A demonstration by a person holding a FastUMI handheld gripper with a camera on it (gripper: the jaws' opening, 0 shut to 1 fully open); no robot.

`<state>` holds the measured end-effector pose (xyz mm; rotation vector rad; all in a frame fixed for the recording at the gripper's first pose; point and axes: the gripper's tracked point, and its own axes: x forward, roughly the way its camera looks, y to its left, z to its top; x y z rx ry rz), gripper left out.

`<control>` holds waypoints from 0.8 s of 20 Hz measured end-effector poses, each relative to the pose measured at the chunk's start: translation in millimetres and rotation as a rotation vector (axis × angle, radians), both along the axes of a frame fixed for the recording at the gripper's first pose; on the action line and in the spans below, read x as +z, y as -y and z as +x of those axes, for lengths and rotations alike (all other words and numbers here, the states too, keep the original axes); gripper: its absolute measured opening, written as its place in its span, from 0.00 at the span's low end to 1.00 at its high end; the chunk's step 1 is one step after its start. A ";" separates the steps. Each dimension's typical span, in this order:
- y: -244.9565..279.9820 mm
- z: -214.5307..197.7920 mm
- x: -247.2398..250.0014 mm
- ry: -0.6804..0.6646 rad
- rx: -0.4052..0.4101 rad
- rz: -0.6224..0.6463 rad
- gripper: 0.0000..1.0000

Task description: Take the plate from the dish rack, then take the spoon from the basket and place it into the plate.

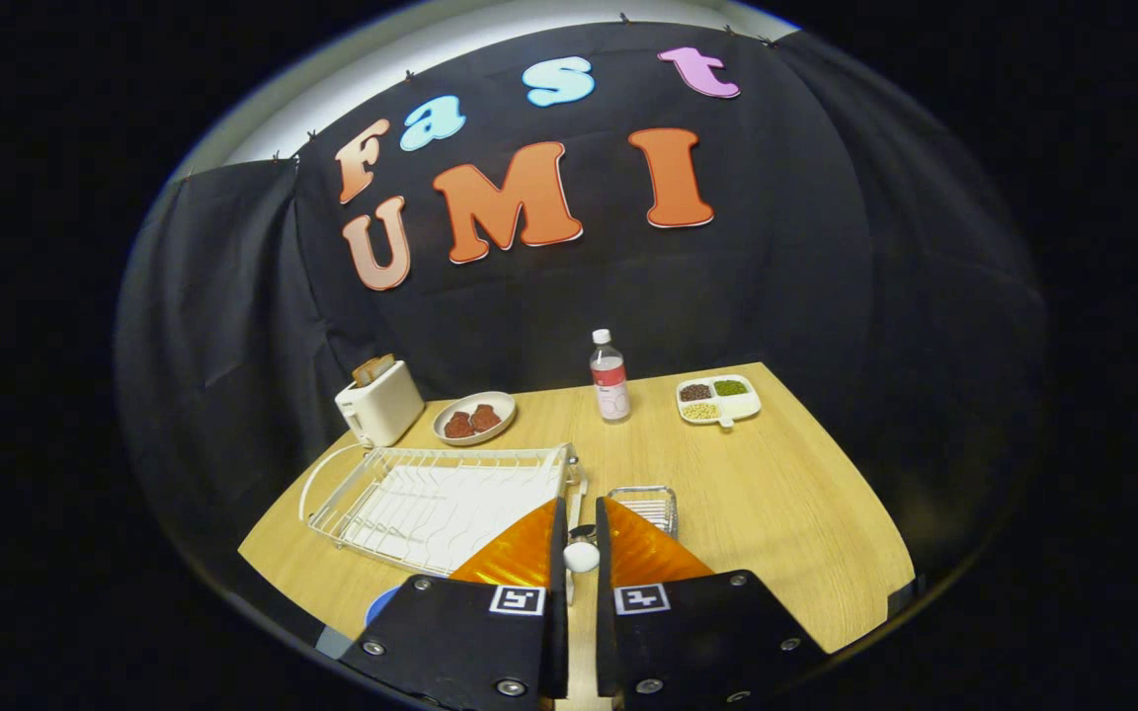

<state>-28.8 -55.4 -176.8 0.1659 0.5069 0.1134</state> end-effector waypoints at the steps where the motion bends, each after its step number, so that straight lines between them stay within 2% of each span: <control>1: -11.9 -4.6 4.6 0.004 0.032 0.006 0.11; 9: -83.9 -38.0 -11.7 -0.054 0.235 0.037 0.11; 16: -127.5 -52.3 -36.9 -0.100 0.346 0.046 0.11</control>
